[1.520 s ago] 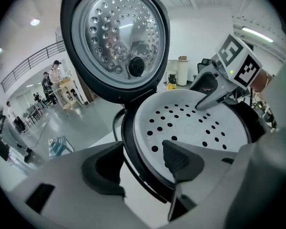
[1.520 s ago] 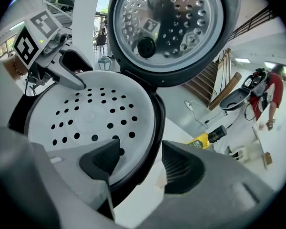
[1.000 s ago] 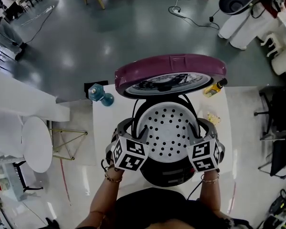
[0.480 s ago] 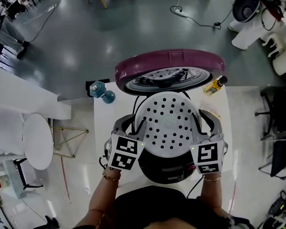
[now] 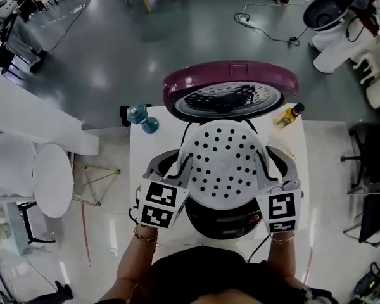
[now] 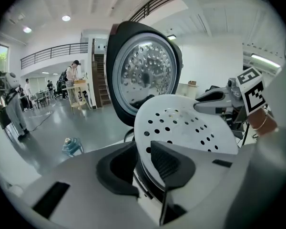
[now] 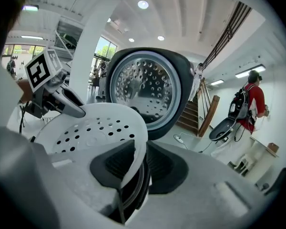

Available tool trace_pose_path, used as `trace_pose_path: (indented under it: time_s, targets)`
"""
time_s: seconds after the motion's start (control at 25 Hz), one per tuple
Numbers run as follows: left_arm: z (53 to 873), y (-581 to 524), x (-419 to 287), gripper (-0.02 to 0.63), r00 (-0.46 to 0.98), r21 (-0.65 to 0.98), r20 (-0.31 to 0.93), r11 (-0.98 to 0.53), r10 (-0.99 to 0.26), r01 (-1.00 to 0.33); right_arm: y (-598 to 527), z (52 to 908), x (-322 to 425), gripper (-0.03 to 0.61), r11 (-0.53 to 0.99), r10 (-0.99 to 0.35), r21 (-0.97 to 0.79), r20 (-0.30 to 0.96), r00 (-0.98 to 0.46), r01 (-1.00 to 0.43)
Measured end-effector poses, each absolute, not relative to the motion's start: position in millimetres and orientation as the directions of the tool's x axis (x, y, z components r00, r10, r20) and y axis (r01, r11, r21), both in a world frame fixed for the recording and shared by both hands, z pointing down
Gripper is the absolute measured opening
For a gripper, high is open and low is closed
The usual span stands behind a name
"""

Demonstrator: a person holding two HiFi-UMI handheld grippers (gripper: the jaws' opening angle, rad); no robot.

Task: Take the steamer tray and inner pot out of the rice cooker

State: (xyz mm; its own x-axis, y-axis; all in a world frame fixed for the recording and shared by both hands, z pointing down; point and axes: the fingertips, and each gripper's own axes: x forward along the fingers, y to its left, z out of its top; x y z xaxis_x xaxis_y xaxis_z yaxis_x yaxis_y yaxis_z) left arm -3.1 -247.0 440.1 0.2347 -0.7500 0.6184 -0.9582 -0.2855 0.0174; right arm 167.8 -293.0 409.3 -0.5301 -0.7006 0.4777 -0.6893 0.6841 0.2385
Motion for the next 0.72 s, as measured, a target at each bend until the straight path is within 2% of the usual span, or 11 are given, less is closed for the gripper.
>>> trace_pose_path:
  time_s: [0.44,0.6,0.72]
  targets:
    - [406.3,-201.2,-22.5,0.069,0.185,0.026,0.512,-0.2,-0.839,-0.979,-254.8,379.4,149.3,0.083,0.713,-0.692,0.211,0.362,-0.625,-0.668]
    - [399.6,-182.6,-34.2,0.064,0.168,0.034,0.487,-0.173,-0.857,-0.984,-241.2,362.0,130.5,0.083,0.736,-0.677,0.243,0.267,-0.686,-0.632]
    - [392.1,-170.0,-52.9,0.057,0.166,0.06,0.457,-0.156,-0.874,-0.986,-230.0,354.2,110.9,0.083,0.741,-0.671,0.258,0.249,-0.698,-0.62]
